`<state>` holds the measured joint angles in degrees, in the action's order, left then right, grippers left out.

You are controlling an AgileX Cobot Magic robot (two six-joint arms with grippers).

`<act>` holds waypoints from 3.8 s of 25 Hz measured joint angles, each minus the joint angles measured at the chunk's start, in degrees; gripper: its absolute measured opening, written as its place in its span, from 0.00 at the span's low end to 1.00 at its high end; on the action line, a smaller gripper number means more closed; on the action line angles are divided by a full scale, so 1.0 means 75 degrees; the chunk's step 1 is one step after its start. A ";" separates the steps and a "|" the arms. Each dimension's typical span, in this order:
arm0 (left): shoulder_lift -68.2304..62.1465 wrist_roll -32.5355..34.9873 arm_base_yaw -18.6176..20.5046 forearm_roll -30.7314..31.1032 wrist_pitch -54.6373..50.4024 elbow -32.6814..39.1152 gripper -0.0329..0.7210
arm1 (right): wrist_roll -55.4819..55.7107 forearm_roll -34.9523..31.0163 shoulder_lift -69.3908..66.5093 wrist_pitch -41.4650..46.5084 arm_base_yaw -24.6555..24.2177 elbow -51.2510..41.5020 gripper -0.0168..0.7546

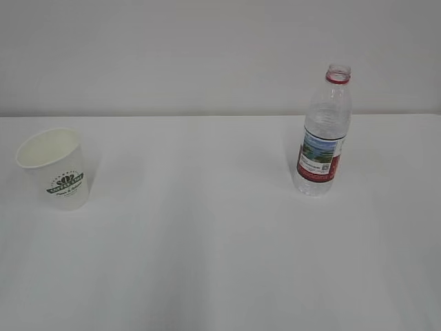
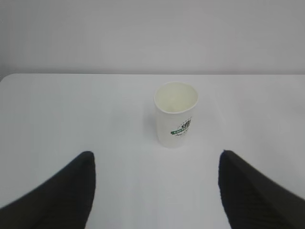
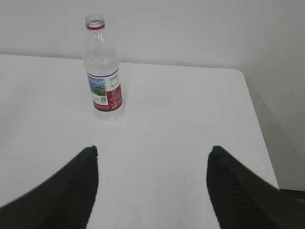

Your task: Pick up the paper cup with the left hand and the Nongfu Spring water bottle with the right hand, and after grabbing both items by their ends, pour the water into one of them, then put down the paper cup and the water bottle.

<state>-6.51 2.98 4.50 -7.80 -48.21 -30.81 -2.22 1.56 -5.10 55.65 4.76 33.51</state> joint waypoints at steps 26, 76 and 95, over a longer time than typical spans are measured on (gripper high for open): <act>-0.1477 0.0000 0.0000 -0.0012 0.1881 0.0000 0.80 | -0.0060 -0.0017 -0.1613 -0.1909 0.0000 0.0000 0.72; -0.5285 0.0000 0.0000 -0.0017 0.5418 -0.0086 0.80 | -0.0167 -0.0017 -0.5567 -0.5308 0.0000 0.0368 0.72; -0.6782 0.0000 0.0000 0.0248 0.6918 -0.0086 0.80 | -0.0184 0.0049 -0.6988 -0.7090 0.0000 0.0368 0.72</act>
<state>-57.38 2.98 4.50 -5.94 3.68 -31.45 -3.60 1.93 -57.51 2.48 4.76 36.27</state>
